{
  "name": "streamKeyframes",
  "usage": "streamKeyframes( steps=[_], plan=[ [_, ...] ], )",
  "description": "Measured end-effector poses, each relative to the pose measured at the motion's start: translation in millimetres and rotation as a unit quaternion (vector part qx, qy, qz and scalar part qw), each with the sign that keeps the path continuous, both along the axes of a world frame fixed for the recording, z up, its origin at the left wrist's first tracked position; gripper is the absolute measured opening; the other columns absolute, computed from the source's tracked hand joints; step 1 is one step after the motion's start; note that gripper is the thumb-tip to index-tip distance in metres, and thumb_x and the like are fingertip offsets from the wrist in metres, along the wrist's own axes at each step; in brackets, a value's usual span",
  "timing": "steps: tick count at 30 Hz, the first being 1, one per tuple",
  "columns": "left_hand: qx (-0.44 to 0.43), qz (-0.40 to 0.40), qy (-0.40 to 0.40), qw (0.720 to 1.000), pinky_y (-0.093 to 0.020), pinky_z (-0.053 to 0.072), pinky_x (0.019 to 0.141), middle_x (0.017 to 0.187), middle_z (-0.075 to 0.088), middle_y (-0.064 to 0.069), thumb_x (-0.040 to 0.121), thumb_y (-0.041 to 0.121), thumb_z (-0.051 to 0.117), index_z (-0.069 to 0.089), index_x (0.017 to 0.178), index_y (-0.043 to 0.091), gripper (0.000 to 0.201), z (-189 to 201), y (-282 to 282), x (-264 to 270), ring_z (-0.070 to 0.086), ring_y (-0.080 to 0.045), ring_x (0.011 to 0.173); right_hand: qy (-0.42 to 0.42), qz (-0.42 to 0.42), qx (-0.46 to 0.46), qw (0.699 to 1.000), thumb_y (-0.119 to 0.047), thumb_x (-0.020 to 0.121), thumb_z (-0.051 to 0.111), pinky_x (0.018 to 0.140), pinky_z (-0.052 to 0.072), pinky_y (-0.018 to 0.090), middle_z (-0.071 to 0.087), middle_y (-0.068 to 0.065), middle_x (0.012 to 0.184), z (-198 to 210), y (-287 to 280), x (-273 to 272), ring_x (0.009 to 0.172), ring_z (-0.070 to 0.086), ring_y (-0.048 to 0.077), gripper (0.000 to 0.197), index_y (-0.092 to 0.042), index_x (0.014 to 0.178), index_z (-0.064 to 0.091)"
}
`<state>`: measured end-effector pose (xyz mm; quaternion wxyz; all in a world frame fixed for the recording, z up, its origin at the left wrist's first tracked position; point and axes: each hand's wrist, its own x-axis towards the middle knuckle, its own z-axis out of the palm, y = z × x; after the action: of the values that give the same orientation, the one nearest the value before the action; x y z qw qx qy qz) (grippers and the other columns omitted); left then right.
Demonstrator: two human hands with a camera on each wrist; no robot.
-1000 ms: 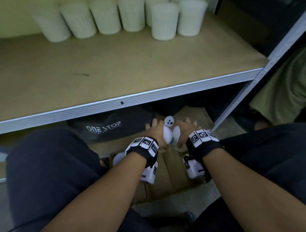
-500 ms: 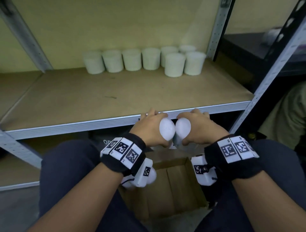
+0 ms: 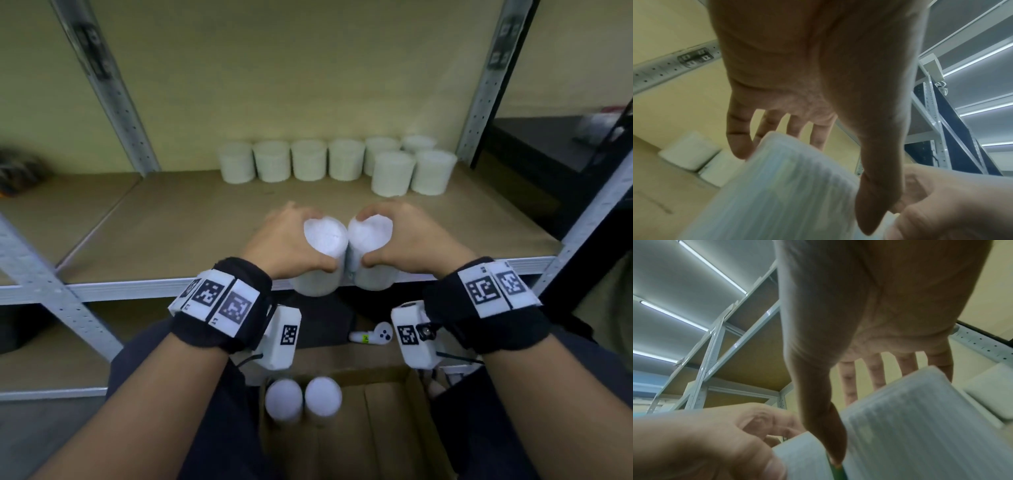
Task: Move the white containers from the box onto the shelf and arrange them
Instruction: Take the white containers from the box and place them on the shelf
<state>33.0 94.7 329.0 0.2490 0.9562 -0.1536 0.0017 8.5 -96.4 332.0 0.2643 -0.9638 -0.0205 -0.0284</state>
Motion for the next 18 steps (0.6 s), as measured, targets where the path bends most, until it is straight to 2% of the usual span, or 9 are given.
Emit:
streamKeyframes(
  steps=[5,9,11,13,18],
  plan=[
    [-0.023,0.025,-0.007,0.999,-0.028,0.037,0.089,0.130,0.050,0.003,0.059,0.041,0.081,0.054,0.129,0.026,0.077,-7,10,20,0.045,-0.019,0.122,-0.014,0.007,-0.002,1.000,-0.030,0.058,0.081,0.097,0.045,0.039,0.049,0.000,0.120,-5,12,31,0.119,0.045,0.022,0.061,-0.033,0.116,0.060],
    [-0.047,0.041,-0.009,0.998,-0.032,0.038,0.101,0.136,0.048,0.005,0.065,0.039,0.077,0.054,0.128,0.025,0.069,-19,8,30,0.042,-0.021,0.128,-0.005,0.007,0.008,1.000,-0.033,0.061,0.078,0.103,0.042,0.044,0.050,0.000,0.126,-17,14,50,0.125,0.043,0.025,0.057,-0.033,0.115,0.061],
    [-0.067,0.050,-0.007,0.997,-0.038,0.039,0.105,0.136,0.048,0.007,0.066,0.039,0.076,0.055,0.126,0.026,0.065,-25,7,34,0.042,-0.021,0.127,-0.014,0.007,0.018,1.000,-0.036,0.061,0.076,0.105,0.040,0.045,0.052,-0.002,0.127,-24,14,56,0.125,0.044,0.025,0.055,-0.032,0.114,0.062],
    [-0.076,0.051,-0.015,0.996,-0.042,0.039,0.105,0.135,0.048,0.008,0.067,0.039,0.076,0.055,0.124,0.028,0.061,-28,6,35,0.043,-0.022,0.126,-0.025,0.008,0.023,0.999,-0.037,0.061,0.075,0.105,0.040,0.044,0.054,-0.002,0.126,-28,12,60,0.123,0.044,0.026,0.055,-0.031,0.114,0.062],
    [-0.065,0.043,-0.020,0.997,-0.044,0.037,0.105,0.135,0.046,0.009,0.071,0.040,0.074,0.053,0.123,0.030,0.057,-31,6,34,0.041,-0.024,0.122,-0.025,0.022,0.013,0.999,-0.034,0.070,0.074,0.109,0.034,0.042,0.051,-0.005,0.130,-29,7,60,0.129,0.036,0.025,0.053,-0.029,0.120,0.058]
  ],
)
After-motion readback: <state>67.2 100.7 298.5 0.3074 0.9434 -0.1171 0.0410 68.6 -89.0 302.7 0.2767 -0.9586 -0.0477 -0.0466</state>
